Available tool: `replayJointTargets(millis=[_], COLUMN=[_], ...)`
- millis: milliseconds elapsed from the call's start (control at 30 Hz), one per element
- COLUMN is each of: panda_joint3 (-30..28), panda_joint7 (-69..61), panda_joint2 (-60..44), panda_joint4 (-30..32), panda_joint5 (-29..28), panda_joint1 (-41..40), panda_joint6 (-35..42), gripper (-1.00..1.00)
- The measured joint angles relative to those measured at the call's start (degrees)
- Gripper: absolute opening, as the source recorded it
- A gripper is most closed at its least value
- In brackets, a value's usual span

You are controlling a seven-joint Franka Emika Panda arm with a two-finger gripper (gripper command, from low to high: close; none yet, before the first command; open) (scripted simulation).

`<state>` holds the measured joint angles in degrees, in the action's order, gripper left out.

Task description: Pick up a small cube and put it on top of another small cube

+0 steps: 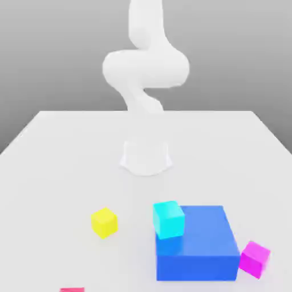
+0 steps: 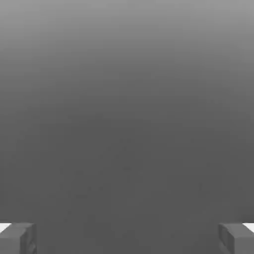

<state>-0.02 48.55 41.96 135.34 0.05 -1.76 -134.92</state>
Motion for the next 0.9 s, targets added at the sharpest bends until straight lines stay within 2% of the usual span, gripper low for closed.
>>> replayJointTargets(millis=[400, 600, 833, 867, 900], panda_joint3=[-0.26, -1.65, -0.42, -0.18, -0.18], panda_joint7=[16.01, 25.46, 25.74, 25.71, 25.71], panda_joint2=[-22.93, -38.01, -53.63, -55.69, -55.69], panda_joint4=[19.96, 30.88, 30.09, 29.72, 29.72], panda_joint5=[-0.08, -0.3, 1.25, 1.3, 1.3], panda_joint1=[-9.6, -14.09, -15.84, -16.07, -16.07], panda_joint6=[-18.15, -29.64, -42.2, -43.88, -43.88], gripper=[0.0, 0.0, 0.0, -1.0, -1.0])
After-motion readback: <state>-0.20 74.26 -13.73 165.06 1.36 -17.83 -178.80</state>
